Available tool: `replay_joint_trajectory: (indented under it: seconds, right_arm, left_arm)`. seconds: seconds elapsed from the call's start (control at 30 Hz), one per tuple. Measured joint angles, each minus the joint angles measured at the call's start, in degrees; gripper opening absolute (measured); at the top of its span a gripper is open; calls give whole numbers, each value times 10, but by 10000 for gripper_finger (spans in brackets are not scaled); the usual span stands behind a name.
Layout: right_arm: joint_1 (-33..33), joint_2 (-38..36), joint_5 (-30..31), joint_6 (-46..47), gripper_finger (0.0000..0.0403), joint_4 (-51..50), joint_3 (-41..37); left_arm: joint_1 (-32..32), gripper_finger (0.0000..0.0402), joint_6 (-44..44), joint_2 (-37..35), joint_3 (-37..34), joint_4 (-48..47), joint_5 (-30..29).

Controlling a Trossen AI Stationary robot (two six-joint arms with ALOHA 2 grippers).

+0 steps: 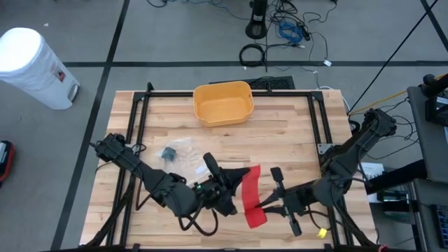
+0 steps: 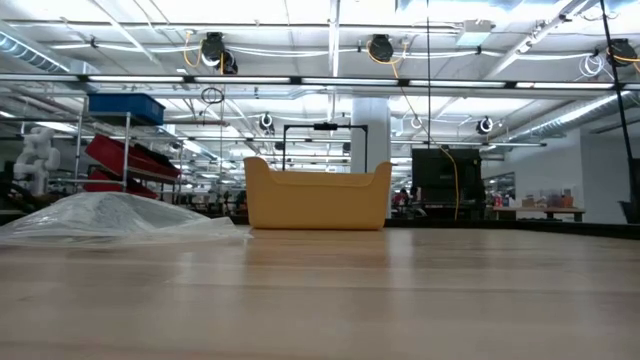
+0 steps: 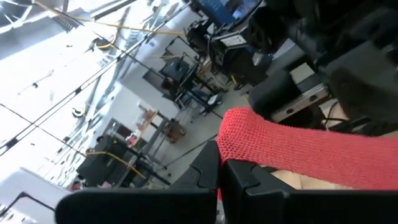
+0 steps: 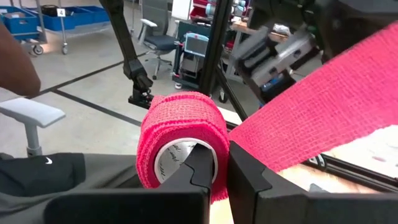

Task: Roll bandage
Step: Roll the red bandage

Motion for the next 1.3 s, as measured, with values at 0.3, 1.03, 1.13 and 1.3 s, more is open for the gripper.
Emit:
replay_joint_trajectory:
  seconds: [0.3, 1.03, 1.13, 1.3]
  right_arm:
    - [-13, 2, 0, 2, 19, -5, 0]
    - [-56, 2, -2, -10, 19, -4, 0]
    - [-60, 2, -2, -13, 19, -4, 0]
    - [-63, 2, -2, -19, 19, -1, 0]
  left_arm:
    - [-36, 2, 24, 0, 0, 42, 39]
    - [-68, 2, 43, 0, 0, 63, 175]
    - [-68, 2, 30, 0, 0, 63, 187]
    - [-67, 2, 8, 0, 0, 63, 193]
